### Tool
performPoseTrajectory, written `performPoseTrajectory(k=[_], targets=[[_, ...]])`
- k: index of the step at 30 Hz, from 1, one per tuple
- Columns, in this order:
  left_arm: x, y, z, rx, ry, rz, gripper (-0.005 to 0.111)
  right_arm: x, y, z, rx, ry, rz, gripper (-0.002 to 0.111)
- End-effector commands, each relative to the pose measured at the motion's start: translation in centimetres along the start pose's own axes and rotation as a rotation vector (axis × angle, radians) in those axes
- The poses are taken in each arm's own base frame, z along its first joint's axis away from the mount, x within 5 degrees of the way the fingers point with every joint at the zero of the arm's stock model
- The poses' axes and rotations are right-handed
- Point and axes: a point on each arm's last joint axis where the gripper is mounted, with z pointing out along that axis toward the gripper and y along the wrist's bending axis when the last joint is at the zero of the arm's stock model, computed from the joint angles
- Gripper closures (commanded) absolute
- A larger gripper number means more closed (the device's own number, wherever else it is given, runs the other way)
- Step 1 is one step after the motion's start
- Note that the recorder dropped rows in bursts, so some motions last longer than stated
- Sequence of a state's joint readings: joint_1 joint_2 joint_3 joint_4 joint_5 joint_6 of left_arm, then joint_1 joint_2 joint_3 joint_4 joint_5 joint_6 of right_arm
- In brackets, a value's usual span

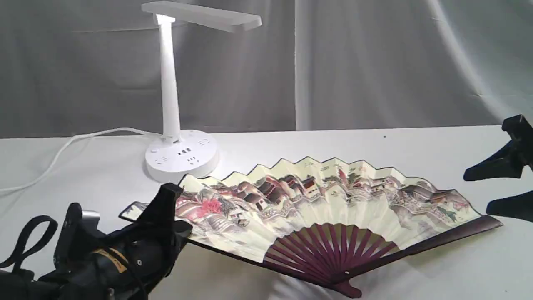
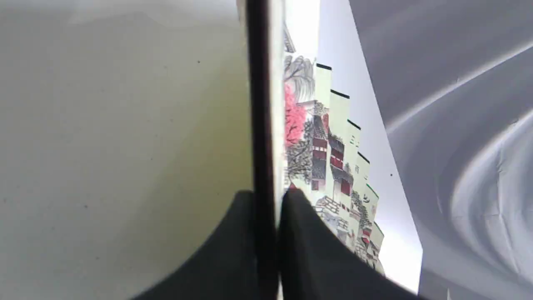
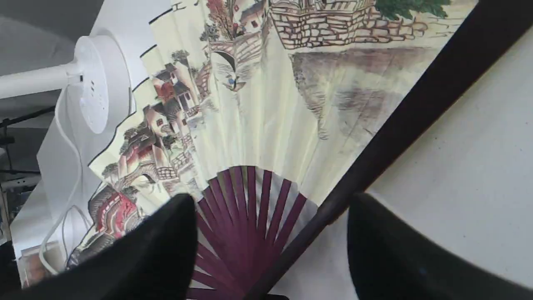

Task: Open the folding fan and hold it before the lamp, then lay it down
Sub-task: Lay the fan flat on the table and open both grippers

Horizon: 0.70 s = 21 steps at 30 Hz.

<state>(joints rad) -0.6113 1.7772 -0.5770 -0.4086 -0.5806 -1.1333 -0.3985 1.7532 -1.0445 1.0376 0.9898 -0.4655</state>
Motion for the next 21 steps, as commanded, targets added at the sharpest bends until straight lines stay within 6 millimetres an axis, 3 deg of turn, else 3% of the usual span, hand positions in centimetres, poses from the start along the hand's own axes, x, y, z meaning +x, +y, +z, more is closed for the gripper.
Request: performPoseTrajectory(k=[1,10,21], targets=[[0.0,0.0,-0.1,-0.004,0.015,0.12,0.106,0.1,0.0,0.0,-0.002,0.009,-0.03,0.054],[0.6,1.3,0.4,-0.088,0.067,0.172,0.104,0.2,0.0,0.0,-0.005,0.014,-0.035,0.054],[0.0,1.5,0.5,-0.099,0.063,0.205,0.053,0.2,0.0,0.0,-0.006,0.016,-0.054,0.054]])
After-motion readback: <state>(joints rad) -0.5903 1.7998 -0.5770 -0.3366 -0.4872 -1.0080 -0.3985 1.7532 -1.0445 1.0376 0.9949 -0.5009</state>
